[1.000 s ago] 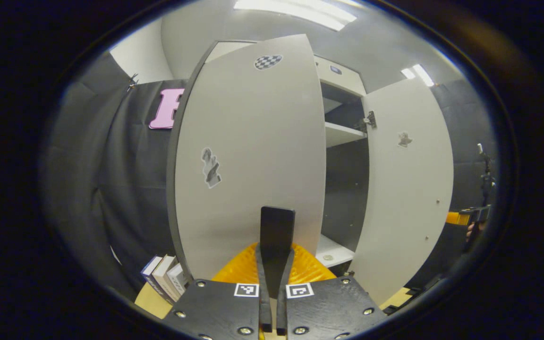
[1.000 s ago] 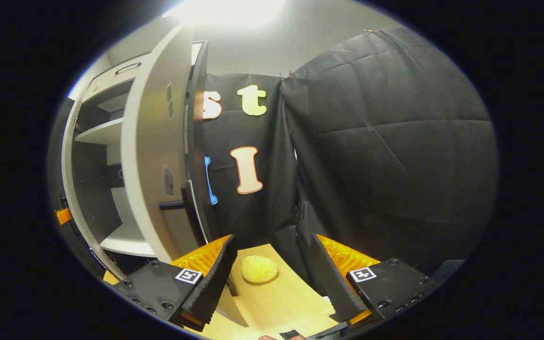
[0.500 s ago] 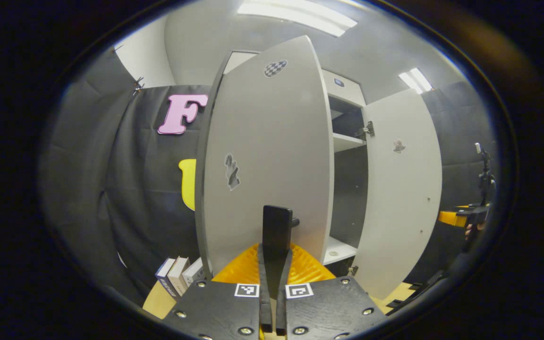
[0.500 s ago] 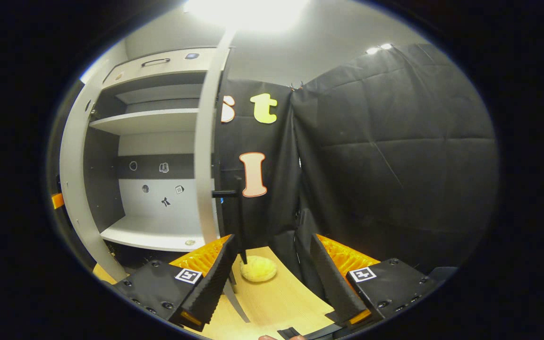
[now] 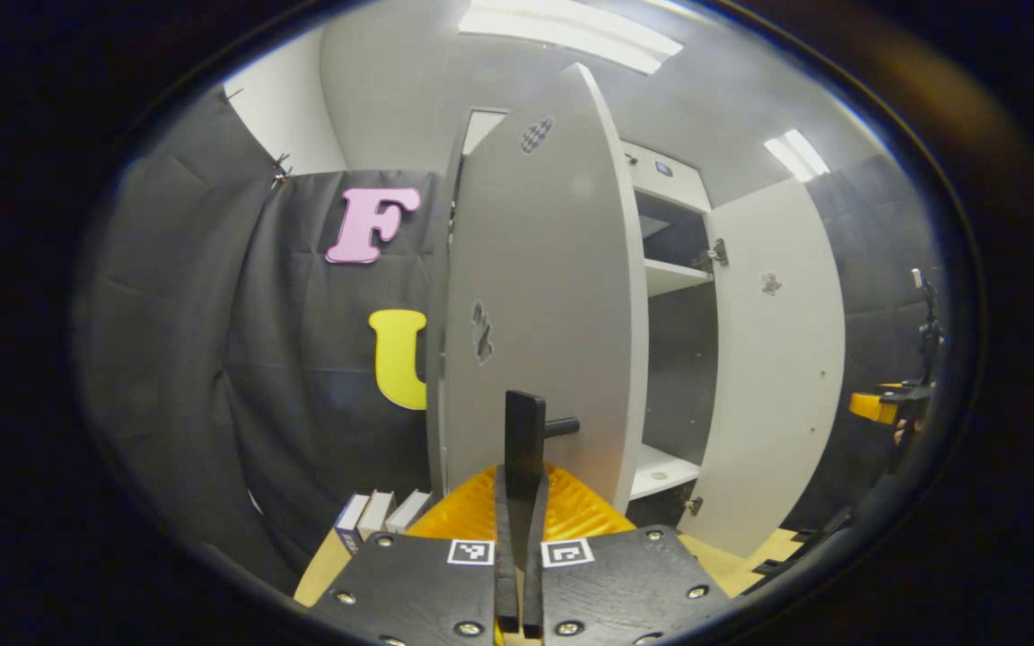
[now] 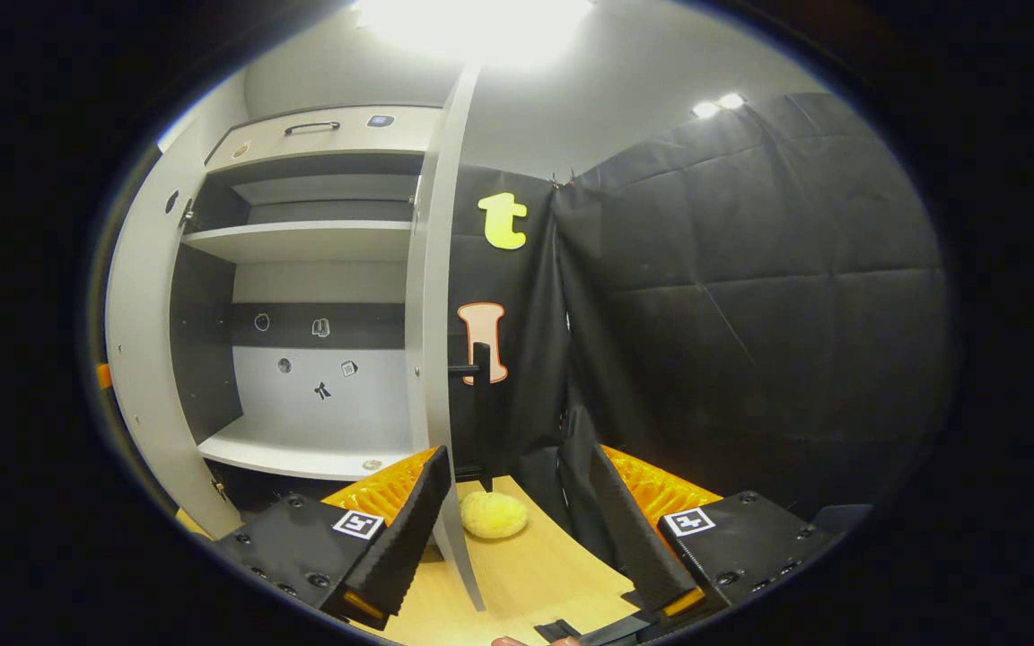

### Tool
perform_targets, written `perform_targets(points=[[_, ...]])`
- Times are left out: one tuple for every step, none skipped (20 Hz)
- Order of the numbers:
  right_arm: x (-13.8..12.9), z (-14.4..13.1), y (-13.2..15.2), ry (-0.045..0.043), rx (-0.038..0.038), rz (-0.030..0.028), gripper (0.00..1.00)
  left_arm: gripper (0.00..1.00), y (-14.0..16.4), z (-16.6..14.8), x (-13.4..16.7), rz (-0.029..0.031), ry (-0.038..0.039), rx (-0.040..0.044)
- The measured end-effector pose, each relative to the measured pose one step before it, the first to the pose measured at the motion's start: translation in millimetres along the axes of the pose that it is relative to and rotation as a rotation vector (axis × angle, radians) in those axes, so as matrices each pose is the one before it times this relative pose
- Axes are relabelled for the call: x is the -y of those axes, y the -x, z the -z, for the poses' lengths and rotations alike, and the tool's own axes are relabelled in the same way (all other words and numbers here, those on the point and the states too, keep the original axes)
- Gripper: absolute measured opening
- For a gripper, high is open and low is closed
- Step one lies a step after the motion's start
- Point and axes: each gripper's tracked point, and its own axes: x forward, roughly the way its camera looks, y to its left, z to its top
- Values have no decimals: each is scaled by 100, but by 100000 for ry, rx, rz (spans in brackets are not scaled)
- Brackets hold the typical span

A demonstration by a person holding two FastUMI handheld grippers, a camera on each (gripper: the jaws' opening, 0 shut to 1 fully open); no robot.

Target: Open the right door of the double-door shoe cabinet with the right hand, and open the left door with the left hand.

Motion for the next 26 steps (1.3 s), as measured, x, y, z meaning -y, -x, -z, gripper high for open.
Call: perform_targets(points=[[-56, -166, 13, -134, -108, 126, 92, 4, -209, 186, -453, -1029, 1101, -36], [35, -207, -72, -337, -166, 399, 97, 4, 138, -109, -756, -1296, 741, 511], [-165, -234, -132, -911, 33, -98, 97, 4, 45, -38, -944, -2104, 363, -41], [-230, -345, -138, -1465, -22, -331, 92, 4, 48, -50, -1202, -2889, -170, -118], [-243, -264, -104, -1584, 76, -461, 92, 4, -227, -30, -1522, -4037, -1259, -128], [-269, -405, -70, -1350, 144, -480, 92, 2, -446, 181, 424, 4872, 1184, -833], [50, -567, -209, -852, 488, -188, 92, 2, 749, -243, 1690, 6582, 2202, 59], [10, -556, 116, -269, 385, -191, 92, 4, 220, 31, 421, 150, -3011, -344], [-302, -343, 364, 216, 366, -315, 92, 4, 406, 200, -357, -1455, -7066, -297], [-165, -202, 272, 647, 133, -57, 97, 4, 129, 31, -94, -177, -5920, -522], [-5, -241, 61, 860, 98, -73, 92, 3, -631, 71, -653, -832, -2623, 318], [-80, -212, 99, 1141, 20, -94, 92, 4, -116, 128, -317, -1192, 99, -25], [-166, -142, 231, 1187, -220, -426, 97, 4, 66, 266, -11, -807, 2285, -420], [-174, -168, 196, 1221, -189, -969, 97, 4, 187, -81, -186, -1497, 2535, 201], [-40, -260, -197, 1256, 154, -1067, 97, 4, 391, 48, -91, -1347, 1987, 94], [-23, -266, -159, 1261, 414, -861, 98, 4, 598, -149, 77, -111, 2052, -224], [-43, 9, 77, 882, 431, -569, 98, 4, 564, -203, 405, 641, 1927, 174], [-279, -116, 24, 301, 761, -1234, 97, 4, 764, -473, 181, -582, 298, 842], [-319, -194, 57, 67, 927, -1461, 97, 2, 759, -577, -400, -1904, -1488, 1019], [-298, -164, -135, 83, 650, -1775, 92, 3, 798, -710, -362, -2260, -2893, 993], [-258, -164, -340, -144, 394, -1862, 92, 3, 765, -611, 80, -894, -2722, 837], [42, -211, -21, -424, 783, -1266, 92, 4, 837, -687, 156, -1587, -2315, 839], [270, -209, 135, -1171, 744, -1477, 98, 2, 746, -915, 19, -2473, -2054, 1794], [159, -256, 169, -1757, 322, -2068, 99, 2, 908, -1139, 461, -1742, -1144, 1830], [174, -392, 69, -1522, 687, -2326, 100, 2, 636, -981, 695, -594, -728, 1545], [169, -370, 196, -618, 582, -2320, 97, 5, 613, -718, 752, -1374, -759, 384]])
